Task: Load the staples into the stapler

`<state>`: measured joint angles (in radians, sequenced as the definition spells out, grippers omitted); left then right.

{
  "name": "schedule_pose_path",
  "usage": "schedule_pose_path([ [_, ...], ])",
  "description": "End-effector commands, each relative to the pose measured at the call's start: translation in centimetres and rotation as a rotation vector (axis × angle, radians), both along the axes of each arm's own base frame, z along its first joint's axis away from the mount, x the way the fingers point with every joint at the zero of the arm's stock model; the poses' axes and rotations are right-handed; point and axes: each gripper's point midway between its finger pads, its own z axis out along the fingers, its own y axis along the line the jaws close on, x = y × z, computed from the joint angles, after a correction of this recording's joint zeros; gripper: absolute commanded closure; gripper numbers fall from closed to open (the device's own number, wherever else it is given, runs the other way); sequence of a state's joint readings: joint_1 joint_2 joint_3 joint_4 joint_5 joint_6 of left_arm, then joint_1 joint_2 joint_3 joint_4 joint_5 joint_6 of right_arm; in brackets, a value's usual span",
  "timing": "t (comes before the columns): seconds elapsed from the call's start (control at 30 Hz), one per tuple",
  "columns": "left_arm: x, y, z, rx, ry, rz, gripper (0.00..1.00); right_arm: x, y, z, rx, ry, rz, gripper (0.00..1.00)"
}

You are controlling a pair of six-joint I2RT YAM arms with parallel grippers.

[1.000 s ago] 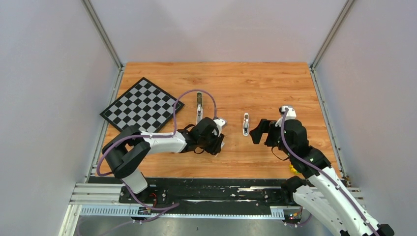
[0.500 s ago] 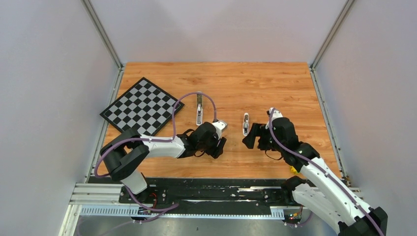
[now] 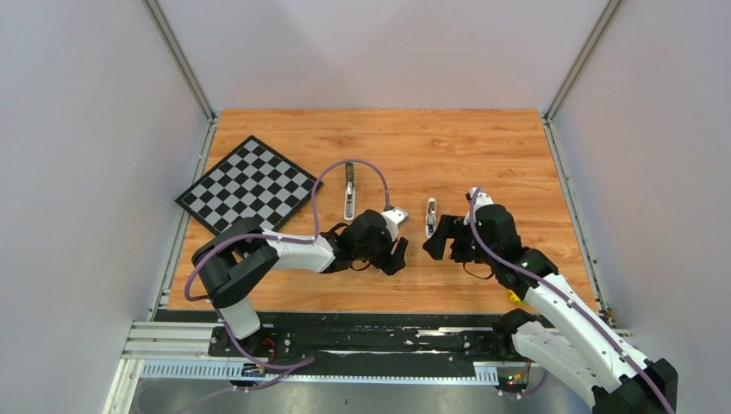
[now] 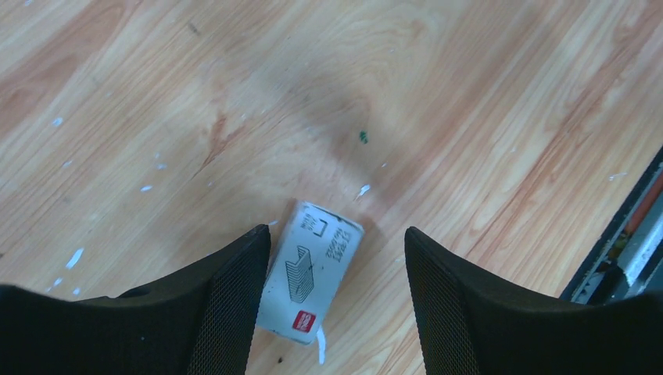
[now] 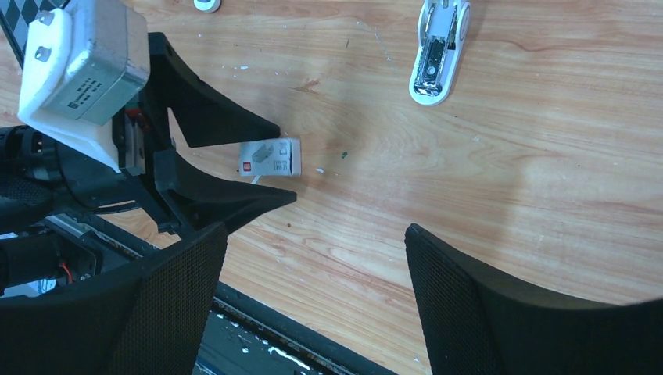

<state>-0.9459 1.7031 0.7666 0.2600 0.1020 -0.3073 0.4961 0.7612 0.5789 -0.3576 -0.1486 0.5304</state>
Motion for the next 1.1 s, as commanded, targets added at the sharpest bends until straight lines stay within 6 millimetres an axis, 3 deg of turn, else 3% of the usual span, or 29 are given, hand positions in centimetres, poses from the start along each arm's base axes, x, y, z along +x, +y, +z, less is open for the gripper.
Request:
schedule_pose_path([
  [0.0, -1.9, -0.6, -1.6, 0.012, 0.09, -0.069, 0.33, 0.4, -0.6, 0.5, -0.009, -0.037, -0.021, 0.12],
  [0.1, -2.1, -0.9, -1.6, 0.008, 0.098, -0.093, 0.34, 0.4, -0.8, 0.4, -0.013, -0.038, -0.027, 0.12],
  [0.37, -2.4, 1.0, -0.3, 0.056, 0.015, -0.14, 0.34, 0.2, -0.1, 0.1, 0.031, -0.015, -0.008, 0.13],
  [0.47, -2.8, 1.6, -0.3, 0.078, -0.01, -0.187, 0.33, 0.5, 0.2, -0.3, 0.058, -0.009, -0.004, 0.22],
  [0.6, -2.8, 2.0, -0.6, 0.11, -0.019, -0.207, 0.33, 0.9, 1.3, -0.8, 0.13, 0.014, 0.036, 0.47],
  [0.7, -2.4, 2.2, -0.6, 0.119, -0.037, -0.189, 0.33, 1.2, 2.3, -1.1, 0.183, 0.029, 0.076, 0.55],
  [1.07, -1.5, 2.3, -0.9, 0.141, -0.079, -0.172, 0.37, 2.3, 6.3, -3.7, 0.286, 0.148, 0.269, 0.64],
])
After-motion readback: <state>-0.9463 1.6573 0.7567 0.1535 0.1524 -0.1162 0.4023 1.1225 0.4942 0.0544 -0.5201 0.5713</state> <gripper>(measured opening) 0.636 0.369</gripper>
